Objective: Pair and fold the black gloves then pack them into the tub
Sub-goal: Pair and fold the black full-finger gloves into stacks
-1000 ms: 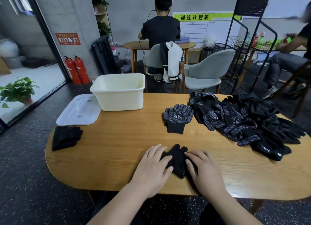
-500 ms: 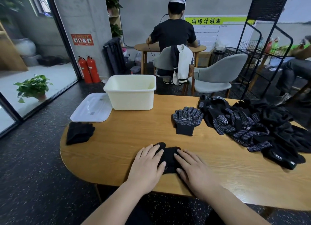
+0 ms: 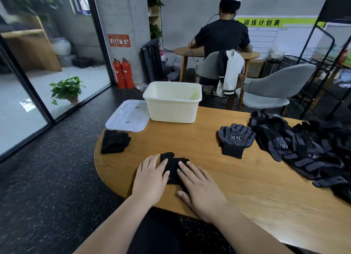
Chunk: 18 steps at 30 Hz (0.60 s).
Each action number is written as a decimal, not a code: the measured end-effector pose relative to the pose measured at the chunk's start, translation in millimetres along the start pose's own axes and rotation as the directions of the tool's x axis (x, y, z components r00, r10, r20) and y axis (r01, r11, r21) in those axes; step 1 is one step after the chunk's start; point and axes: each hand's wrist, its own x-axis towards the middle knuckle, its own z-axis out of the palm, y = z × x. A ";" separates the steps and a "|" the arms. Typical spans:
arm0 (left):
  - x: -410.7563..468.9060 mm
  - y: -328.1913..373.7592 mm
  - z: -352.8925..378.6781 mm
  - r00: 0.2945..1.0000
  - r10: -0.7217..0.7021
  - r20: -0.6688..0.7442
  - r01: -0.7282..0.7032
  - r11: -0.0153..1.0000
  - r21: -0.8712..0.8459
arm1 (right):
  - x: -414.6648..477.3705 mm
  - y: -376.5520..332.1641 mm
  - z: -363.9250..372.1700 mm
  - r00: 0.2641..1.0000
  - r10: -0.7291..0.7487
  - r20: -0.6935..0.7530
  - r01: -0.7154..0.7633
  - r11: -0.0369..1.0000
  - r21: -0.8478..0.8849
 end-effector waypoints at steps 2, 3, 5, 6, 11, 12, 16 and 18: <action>3.6 -16.6 -0.1 1.000 -0.013 -0.001 0.013 1.000 0.004 | 12.6 -8.3 -1.8 0.998 -0.040 0.049 0.040 0.999 0.013; 5.1 -23.7 -0.1 1.000 -0.016 -0.002 0.016 1.000 0.009 | 18.7 -11.3 -3.3 0.996 -0.044 0.078 0.042 0.999 0.025; 8.0 -38.5 0.2 0.999 -0.035 -0.020 0.035 0.999 0.019 | 33.0 -18.4 -4.7 0.992 -0.035 0.121 0.030 0.998 0.047; 9.4 -45.7 0.3 0.998 -0.049 -0.033 0.050 0.999 0.020 | 40.5 -21.6 -5.6 0.991 -0.028 0.131 0.021 0.998 0.055; 16.0 -82.3 -4.8 0.982 -0.136 -0.132 0.143 0.989 0.040 | 75.7 -33.1 -5.1 0.986 0.005 0.165 -0.017 0.997 0.072; 18.0 -89.4 -6.0 0.977 -0.158 -0.143 0.164 0.986 0.037 | 81.8 -34.7 -5.0 0.985 0.009 0.171 -0.021 0.997 0.071; 29.0 -113.5 -9.0 0.952 -0.266 -0.148 0.268 0.963 -0.009 | 105.3 -41.2 -2.0 0.983 0.026 0.182 -0.039 0.997 0.068; 32.8 -119.7 -8.4 0.942 -0.304 -0.141 0.302 0.953 -0.035 | 116.7 -44.9 -0.1 0.982 0.034 0.187 -0.048 0.996 0.072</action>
